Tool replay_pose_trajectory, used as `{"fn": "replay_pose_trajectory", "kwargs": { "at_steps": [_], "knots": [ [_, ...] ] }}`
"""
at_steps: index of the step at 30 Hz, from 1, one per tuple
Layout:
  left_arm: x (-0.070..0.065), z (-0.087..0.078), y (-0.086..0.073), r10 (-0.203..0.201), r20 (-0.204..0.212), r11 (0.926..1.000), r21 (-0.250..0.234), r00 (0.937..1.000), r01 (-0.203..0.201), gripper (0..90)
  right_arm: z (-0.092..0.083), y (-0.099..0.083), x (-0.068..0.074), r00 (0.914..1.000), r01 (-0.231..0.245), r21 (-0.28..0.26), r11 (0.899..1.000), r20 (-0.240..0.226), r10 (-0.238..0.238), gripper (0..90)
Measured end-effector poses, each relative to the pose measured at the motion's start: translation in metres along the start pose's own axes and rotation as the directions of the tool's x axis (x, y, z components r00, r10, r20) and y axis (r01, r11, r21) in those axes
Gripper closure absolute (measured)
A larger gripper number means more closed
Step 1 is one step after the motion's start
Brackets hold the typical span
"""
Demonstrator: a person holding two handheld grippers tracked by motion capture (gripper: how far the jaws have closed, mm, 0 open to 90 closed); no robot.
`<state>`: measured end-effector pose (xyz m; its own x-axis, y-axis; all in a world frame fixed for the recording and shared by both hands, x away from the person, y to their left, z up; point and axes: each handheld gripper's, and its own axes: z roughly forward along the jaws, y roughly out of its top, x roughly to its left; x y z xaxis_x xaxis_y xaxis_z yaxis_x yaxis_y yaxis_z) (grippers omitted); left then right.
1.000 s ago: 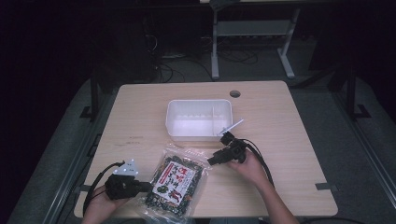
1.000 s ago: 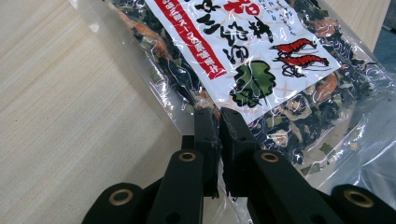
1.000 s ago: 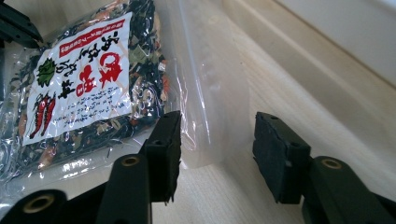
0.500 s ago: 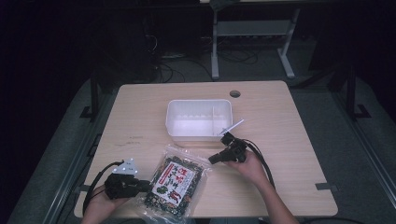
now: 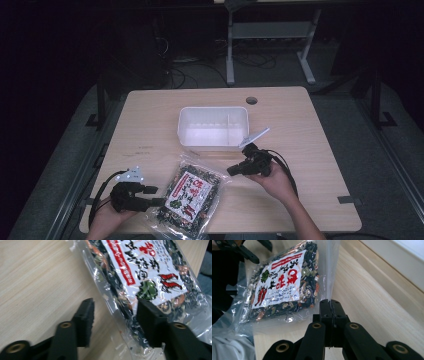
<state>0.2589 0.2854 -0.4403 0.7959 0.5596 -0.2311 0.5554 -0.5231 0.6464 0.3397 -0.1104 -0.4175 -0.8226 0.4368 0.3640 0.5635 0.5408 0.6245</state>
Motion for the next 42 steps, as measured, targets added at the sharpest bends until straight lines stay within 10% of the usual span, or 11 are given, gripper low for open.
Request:
{"fn": "replay_pose_trajectory", "kwargs": {
  "at_steps": [14, 29, 42],
  "knots": [
    [-0.004, 0.029, 0.020, -0.031, 0.115, 0.9994, 0.021, 0.9929, 0.029, 27.5, -0.037, 0.015, 0.012, 0.9977, 0.048, -0.104, 0.993, 0.054, -0.042, 89.6],
    [-0.006, 0.041, 0.048, -0.024, 0.292, 0.9992, -0.023, 0.9562, 0.032, 51.9, -0.069, 0.025, 0.021, 0.9934, 0.083, -0.201, 0.976, 0.095, -0.065, 90.0],
    [-0.016, 0.038, 0.059, 0.043, 0.239, 0.9961, -0.086, 0.9701, -0.023, 69.5, -0.089, 0.023, 0.023, 0.9935, 0.090, -0.263, 0.961, 0.092, -0.068, 84.9]
  ]
}}
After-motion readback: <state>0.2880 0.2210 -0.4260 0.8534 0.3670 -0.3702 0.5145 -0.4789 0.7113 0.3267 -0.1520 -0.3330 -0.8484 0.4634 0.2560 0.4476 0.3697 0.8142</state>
